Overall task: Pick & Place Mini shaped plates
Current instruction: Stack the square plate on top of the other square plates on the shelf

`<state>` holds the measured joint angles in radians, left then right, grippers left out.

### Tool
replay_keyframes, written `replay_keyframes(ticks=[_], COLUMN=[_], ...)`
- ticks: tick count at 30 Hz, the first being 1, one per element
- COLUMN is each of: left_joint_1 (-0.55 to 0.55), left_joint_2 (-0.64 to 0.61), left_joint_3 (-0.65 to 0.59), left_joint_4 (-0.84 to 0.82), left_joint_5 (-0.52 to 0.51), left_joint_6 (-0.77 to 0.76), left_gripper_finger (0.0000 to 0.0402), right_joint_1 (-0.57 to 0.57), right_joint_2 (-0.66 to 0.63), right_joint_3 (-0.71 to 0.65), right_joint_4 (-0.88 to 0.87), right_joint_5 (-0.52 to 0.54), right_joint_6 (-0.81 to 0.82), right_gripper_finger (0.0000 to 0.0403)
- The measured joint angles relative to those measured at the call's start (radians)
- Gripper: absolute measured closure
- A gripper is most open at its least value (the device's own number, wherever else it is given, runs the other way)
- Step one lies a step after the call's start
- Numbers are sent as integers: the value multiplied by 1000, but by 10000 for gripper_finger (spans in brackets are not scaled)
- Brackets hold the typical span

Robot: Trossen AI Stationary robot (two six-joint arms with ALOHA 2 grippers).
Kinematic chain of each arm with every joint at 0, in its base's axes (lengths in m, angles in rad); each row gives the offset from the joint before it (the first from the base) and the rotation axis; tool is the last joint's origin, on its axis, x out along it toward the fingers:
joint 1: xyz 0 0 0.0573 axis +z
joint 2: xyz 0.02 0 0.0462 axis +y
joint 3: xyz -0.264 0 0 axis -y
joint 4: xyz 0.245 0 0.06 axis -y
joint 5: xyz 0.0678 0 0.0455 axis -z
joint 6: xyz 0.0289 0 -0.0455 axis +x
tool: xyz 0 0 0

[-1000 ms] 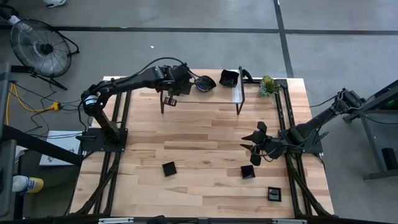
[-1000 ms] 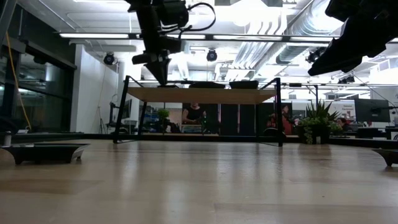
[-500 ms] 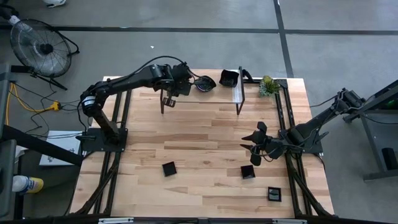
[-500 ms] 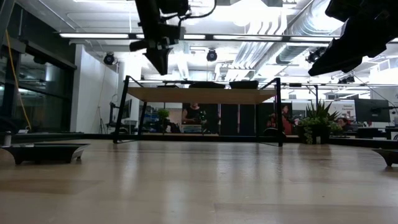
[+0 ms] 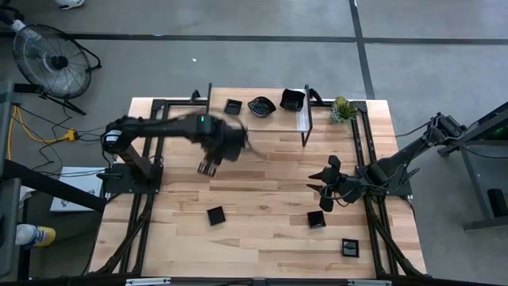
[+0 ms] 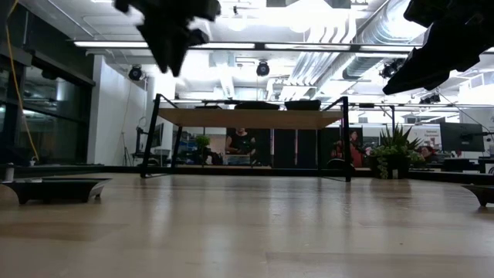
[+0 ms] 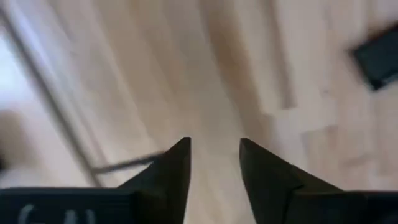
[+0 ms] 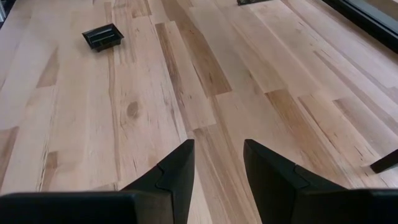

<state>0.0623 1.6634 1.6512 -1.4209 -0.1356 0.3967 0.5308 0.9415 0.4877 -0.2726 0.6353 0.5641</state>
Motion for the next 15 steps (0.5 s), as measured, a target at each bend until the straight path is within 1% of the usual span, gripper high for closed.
replay_keyframes(ticks=[2,5,15], left_joint_1=[-81,-214,-676], left_joint_2=[0,0,26], left_joint_3=[0,0,0], left_joint_4=[-26,-34,-29], left_joint_5=[-15,-85,-358], left_joint_6=[-107,-287,-922], left_gripper_finger=[254,243,241], right_joint_1=[0,0,0], right_joint_2=[0,0,0], right_joint_3=[0,0,0], right_joint_4=[0,0,0], right_joint_5=[1,2,3], right_joint_6=[-4,-6,-7], right_gripper_finger=[269,269,269])
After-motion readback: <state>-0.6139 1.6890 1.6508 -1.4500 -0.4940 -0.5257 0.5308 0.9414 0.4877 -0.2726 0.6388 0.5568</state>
